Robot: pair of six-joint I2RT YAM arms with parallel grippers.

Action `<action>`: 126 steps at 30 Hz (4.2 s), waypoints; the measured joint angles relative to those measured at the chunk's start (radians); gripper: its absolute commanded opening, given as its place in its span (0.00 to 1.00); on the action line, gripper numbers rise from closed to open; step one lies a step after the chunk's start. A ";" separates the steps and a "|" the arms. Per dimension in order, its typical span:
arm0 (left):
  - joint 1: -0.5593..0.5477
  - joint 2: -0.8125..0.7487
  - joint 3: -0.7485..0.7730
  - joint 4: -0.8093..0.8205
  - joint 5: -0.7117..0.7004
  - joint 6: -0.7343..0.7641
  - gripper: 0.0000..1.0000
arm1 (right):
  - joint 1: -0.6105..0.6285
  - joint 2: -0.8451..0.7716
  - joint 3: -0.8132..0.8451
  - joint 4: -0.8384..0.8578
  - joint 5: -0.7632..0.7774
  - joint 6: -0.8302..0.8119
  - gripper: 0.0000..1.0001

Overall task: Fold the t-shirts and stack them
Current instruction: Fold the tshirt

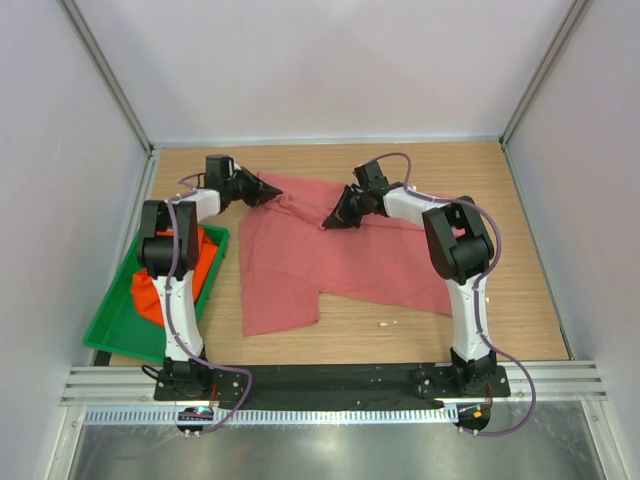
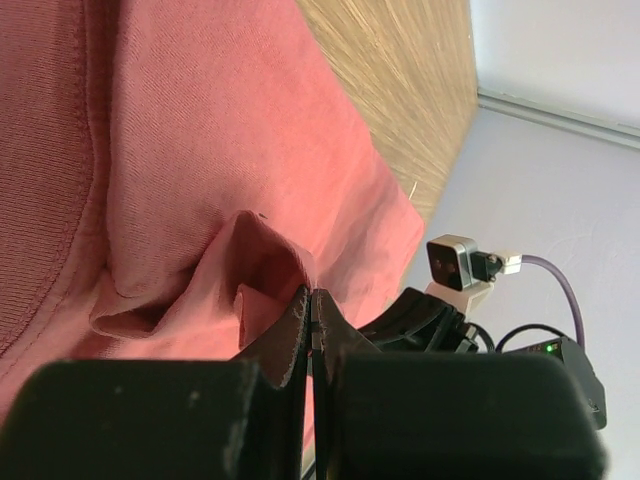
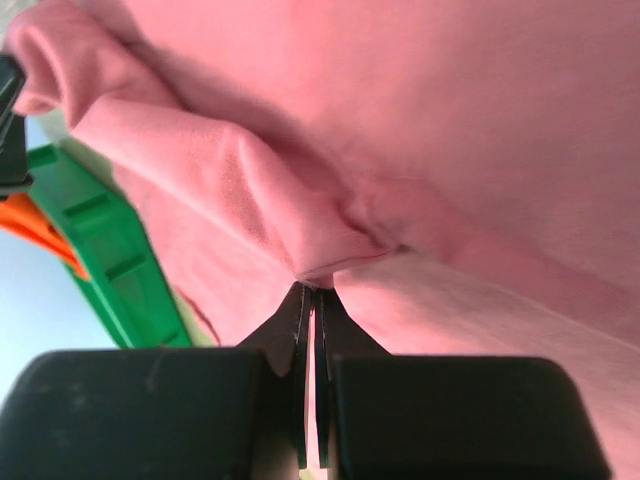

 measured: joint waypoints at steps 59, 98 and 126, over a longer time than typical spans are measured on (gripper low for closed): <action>-0.004 0.088 0.202 -0.238 -0.059 0.158 0.64 | -0.172 0.076 0.124 0.090 -0.100 0.024 0.47; -0.069 0.076 0.250 -0.507 -0.174 0.401 0.15 | 0.056 0.078 0.349 -0.282 0.293 -0.530 0.06; -0.066 0.088 0.262 -0.519 -0.175 0.400 0.11 | 0.041 0.116 0.349 -0.232 0.270 -0.444 0.08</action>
